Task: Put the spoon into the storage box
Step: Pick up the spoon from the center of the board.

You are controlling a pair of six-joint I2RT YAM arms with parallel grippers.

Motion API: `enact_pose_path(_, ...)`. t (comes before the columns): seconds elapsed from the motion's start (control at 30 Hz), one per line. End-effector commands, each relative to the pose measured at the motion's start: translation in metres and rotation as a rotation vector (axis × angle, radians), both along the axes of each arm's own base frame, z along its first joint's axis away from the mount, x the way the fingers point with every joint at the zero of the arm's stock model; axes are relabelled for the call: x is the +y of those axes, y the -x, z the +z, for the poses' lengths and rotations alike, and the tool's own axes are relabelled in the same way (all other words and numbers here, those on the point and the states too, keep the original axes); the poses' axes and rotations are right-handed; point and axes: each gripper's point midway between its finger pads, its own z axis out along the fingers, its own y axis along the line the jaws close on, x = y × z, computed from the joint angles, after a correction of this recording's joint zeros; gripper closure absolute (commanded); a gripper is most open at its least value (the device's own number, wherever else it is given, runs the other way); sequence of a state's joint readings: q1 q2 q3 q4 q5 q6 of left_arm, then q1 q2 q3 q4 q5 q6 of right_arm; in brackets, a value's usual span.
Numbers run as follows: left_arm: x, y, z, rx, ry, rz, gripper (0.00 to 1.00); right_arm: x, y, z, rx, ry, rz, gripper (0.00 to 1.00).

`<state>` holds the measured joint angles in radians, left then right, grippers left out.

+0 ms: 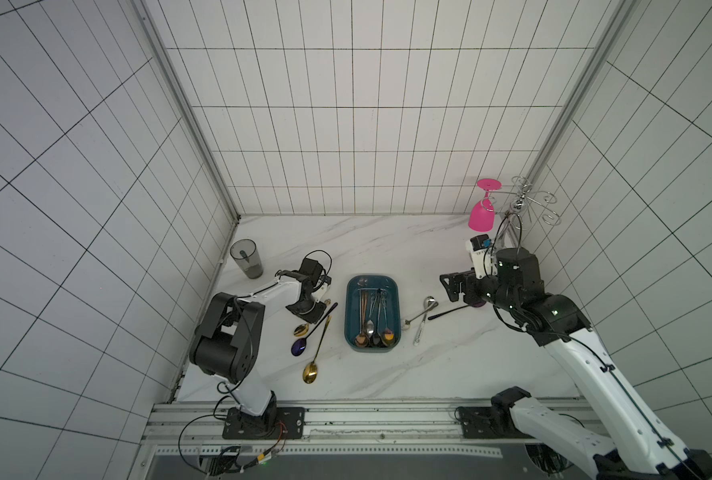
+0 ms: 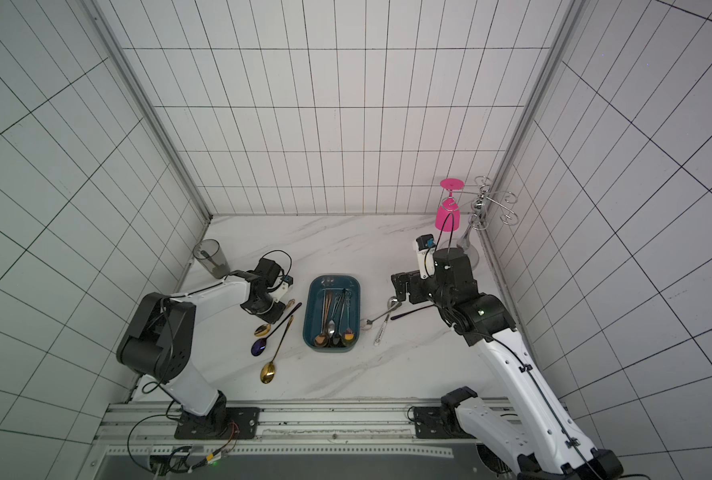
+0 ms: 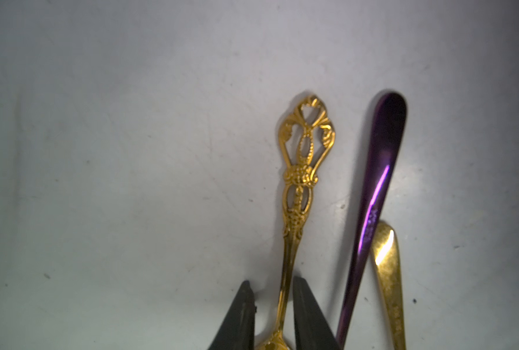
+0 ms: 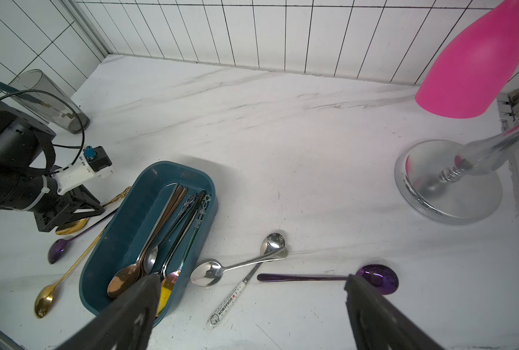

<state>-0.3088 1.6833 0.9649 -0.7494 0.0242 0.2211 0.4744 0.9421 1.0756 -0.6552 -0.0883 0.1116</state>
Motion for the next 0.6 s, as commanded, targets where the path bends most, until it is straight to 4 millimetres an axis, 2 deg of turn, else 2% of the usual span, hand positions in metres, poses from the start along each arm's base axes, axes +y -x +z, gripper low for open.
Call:
enact_pose_path(0.0,-0.005,-0.001,-0.002,0.013,0.013,0.005,0.84,-0.007,0.002,-0.009,0.012,0.021,-0.012,0.01)
enact_pose_path(0.27,-0.005,-0.006,0.002,0.004,0.007,0.025,1.00,-0.010,0.003,-0.010,0.012,0.031,-0.020,0.01)
enact_pose_path(0.33,-0.007,-0.008,0.006,-0.005,0.012,0.033,1.00,-0.009,0.003,-0.011,0.016,0.034,-0.018,0.01)
enact_pose_path(0.47,-0.005,-0.022,0.025,-0.066,0.001,0.082,1.00,-0.012,0.003,-0.012,0.018,0.034,-0.033,0.01)
enact_pose_path(0.57,-0.012,-0.029,0.042,-0.105,0.036,0.102,1.00,-0.011,0.002,-0.016,0.028,0.037,-0.033,0.01)
